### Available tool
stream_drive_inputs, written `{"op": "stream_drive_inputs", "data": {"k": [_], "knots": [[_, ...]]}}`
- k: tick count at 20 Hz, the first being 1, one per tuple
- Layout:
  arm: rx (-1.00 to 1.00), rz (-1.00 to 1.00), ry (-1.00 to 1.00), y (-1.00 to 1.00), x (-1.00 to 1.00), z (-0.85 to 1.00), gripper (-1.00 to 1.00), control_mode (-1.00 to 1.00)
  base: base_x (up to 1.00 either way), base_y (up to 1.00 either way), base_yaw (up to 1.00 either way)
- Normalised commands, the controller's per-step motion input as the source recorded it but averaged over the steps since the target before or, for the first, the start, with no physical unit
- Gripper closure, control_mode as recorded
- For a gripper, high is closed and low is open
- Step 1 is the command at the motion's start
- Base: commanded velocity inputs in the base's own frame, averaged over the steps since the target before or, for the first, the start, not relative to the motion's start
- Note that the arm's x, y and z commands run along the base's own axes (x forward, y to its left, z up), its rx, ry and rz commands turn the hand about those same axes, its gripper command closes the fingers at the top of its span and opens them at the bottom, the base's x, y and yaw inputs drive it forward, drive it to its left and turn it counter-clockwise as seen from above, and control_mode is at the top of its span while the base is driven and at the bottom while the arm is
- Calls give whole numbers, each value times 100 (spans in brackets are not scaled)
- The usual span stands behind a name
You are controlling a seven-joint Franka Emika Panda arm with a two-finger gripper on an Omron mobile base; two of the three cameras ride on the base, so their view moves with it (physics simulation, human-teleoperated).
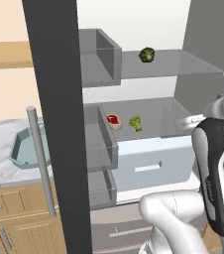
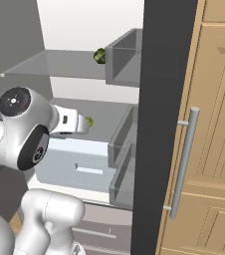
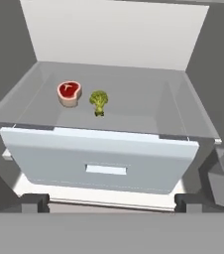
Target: Place one broccoli and one steak in each tupperware on the nearby counter, to pack two identical lunches.
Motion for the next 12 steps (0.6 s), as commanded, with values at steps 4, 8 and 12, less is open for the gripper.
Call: {"op": "stream_drive_inputs", "data": {"k": [4,8,12], "knots": [[0,-1,-7,28,20,56,-100,-100,0,0,0],[3,0,-5,34,20,50,-100,-100,0,0,0],[7,0,0,12,22,46,-100,-100,0,0,0]]}}
